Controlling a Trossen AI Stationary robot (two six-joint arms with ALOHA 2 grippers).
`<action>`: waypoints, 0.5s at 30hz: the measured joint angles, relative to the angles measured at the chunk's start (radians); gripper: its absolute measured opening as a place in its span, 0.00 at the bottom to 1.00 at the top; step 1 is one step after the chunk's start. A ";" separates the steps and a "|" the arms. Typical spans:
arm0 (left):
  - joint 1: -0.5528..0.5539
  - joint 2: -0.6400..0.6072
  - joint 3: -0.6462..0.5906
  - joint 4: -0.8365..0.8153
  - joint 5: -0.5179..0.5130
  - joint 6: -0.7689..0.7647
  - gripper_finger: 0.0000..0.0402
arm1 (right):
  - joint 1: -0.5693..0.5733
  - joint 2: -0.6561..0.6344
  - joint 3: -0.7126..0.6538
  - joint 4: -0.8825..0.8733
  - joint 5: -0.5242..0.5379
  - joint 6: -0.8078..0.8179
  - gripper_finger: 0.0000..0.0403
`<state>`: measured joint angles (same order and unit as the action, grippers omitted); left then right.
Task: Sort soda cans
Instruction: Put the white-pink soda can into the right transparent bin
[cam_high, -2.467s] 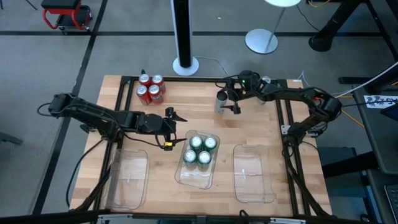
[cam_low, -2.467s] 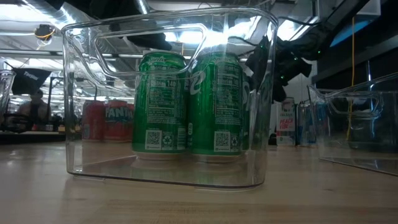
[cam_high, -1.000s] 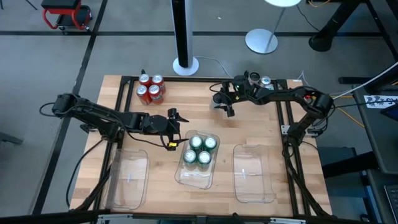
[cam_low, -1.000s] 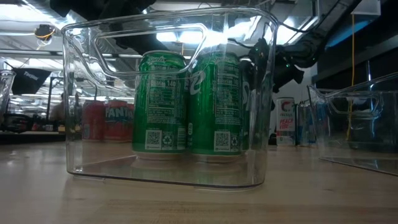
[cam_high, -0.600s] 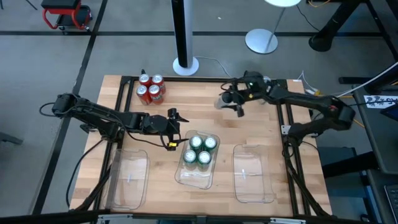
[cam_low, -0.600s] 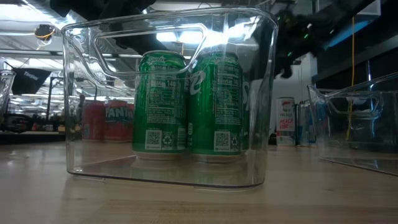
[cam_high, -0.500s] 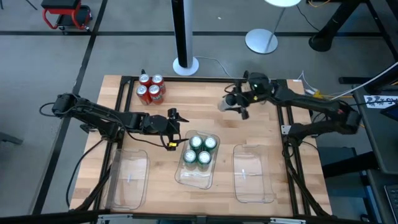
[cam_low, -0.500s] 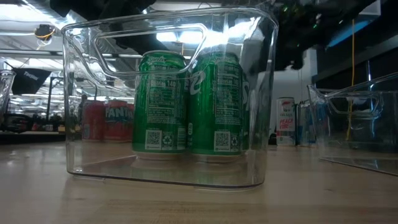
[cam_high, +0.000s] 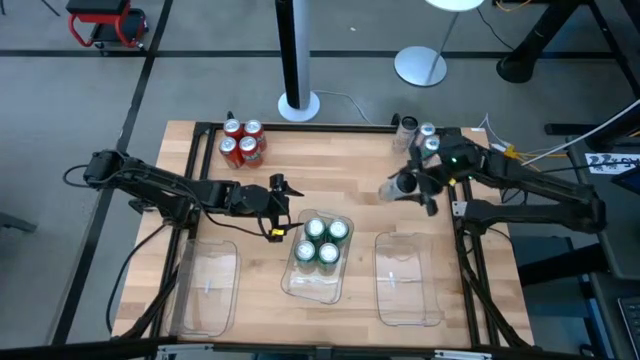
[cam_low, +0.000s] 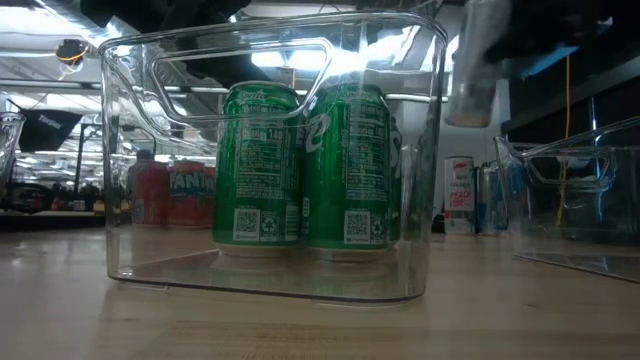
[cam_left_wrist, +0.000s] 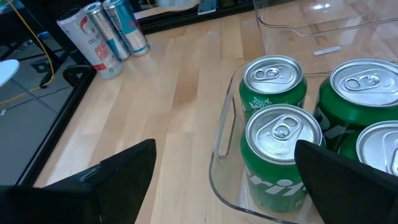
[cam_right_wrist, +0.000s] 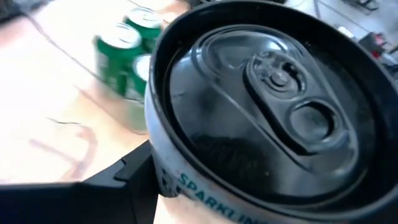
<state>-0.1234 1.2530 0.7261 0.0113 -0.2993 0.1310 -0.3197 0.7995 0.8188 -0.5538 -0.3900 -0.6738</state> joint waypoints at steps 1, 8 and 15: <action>0.000 0.000 0.000 0.000 0.000 0.000 0.92 | 0.021 -0.014 0.000 -0.014 0.006 0.021 0.64; 0.000 0.000 0.000 0.000 0.000 -0.004 0.92 | 0.186 -0.070 0.000 -0.043 0.061 0.128 0.64; 0.000 0.000 0.000 0.000 0.000 -0.004 0.92 | 0.407 -0.062 0.000 -0.039 0.191 0.270 0.64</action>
<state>-0.1234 1.2530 0.7261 0.0109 -0.2993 0.1265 0.0872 0.7372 0.8188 -0.5925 -0.1995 -0.4042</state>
